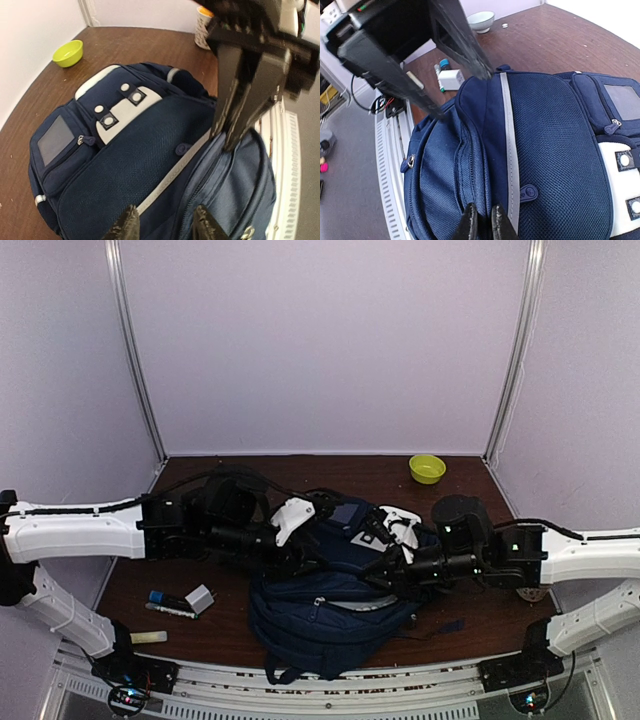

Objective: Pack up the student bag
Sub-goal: Pass from the left arm to the right, then grab the second largest pocket of the student bag.

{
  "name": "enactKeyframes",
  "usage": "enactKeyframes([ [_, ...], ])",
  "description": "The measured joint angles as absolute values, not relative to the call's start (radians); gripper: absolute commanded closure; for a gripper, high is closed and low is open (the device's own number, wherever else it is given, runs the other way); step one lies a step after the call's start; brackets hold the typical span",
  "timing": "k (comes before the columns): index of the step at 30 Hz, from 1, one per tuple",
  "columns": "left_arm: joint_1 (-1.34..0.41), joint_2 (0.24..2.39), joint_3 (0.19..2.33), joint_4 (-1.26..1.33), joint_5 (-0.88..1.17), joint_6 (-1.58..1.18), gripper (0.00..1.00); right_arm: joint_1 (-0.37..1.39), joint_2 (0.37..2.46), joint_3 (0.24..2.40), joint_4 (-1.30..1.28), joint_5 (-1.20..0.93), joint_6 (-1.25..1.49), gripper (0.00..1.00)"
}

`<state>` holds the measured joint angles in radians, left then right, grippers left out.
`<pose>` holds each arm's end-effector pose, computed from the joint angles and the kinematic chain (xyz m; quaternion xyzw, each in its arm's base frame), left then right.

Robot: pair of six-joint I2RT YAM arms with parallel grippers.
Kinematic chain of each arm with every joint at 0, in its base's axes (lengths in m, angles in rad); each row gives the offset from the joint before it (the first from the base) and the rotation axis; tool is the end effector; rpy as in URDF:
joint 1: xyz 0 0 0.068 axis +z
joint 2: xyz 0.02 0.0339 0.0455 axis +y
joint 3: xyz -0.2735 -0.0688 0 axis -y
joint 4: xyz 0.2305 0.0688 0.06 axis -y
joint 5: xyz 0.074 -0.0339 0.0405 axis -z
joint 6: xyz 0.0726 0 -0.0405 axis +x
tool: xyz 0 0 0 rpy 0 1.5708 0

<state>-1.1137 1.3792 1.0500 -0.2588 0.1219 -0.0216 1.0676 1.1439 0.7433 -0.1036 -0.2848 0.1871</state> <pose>0.1364 -0.2973 0.2832 0.4816 0.7371 -0.2985 0.3682 0.1115 0.2448 0.2584 -0.4285 0.7404 0.3943 0.3357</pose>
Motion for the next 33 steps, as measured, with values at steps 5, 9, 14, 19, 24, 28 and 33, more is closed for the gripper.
enactKeyframes([
  [5,-1.122,1.332,1.059,-0.268,0.08,-0.03,0.12,1.079,1.158,0.745,-0.08,-0.223,0.248,1.0],
  [9,-1.133,1.262,1.051,-0.288,0.016,-0.053,0.02,1.086,1.211,0.769,-0.057,-0.212,0.282,1.0],
  [14,-1.134,1.176,1.039,-0.315,-0.062,-0.098,0.06,1.089,1.266,0.82,-0.05,-0.179,0.311,1.0],
  [19,-1.141,1.162,1.036,-0.386,-0.086,-0.155,0.17,1.092,1.31,0.893,-0.086,-0.107,0.327,1.0],
  [24,-1.147,1.126,0.98,-0.432,-0.081,-0.21,0.26,1.093,1.341,0.93,-0.109,-0.057,0.334,1.0],
  [28,-1.148,1.117,0.923,-0.457,-0.068,-0.25,0.31,1.093,1.347,0.931,-0.109,-0.044,0.341,1.0],
  [33,-1.149,1.184,0.906,-0.484,-0.062,-0.283,0.37,1.095,1.352,0.939,-0.115,-0.043,0.343,1.0],
])
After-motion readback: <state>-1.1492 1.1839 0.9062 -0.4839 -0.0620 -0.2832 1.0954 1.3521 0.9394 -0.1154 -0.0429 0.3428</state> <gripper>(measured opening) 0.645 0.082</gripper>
